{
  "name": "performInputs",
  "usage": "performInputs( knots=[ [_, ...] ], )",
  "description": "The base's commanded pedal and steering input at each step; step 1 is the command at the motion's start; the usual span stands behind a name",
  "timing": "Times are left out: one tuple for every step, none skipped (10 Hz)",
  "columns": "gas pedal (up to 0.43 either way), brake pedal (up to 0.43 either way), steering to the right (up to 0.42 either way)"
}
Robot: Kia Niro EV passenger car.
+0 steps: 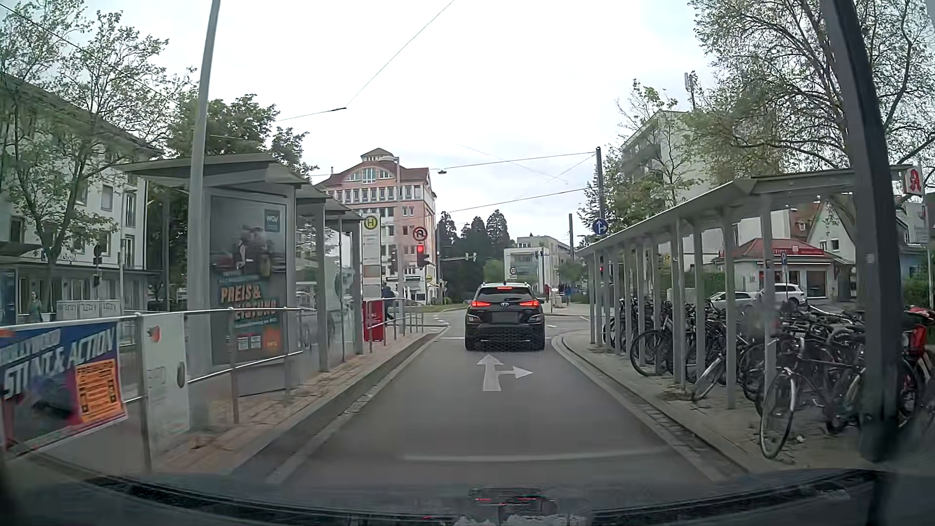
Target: Follow the waypoints while adhering to traffic rules and regulations
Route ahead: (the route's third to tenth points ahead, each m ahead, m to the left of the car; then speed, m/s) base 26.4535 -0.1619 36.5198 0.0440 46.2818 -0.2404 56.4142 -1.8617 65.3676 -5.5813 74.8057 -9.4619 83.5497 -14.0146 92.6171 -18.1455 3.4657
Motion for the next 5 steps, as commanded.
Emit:
performInputs(
  knots=[
    [0.000, 0.006, 0.000],
    [0.000, 0.018, 0.000],
    [0.000, 0.037, 0.000],
    [0.000, 0.049, 0.000],
    [0.000, 0.061, 0.000]
  ],
)
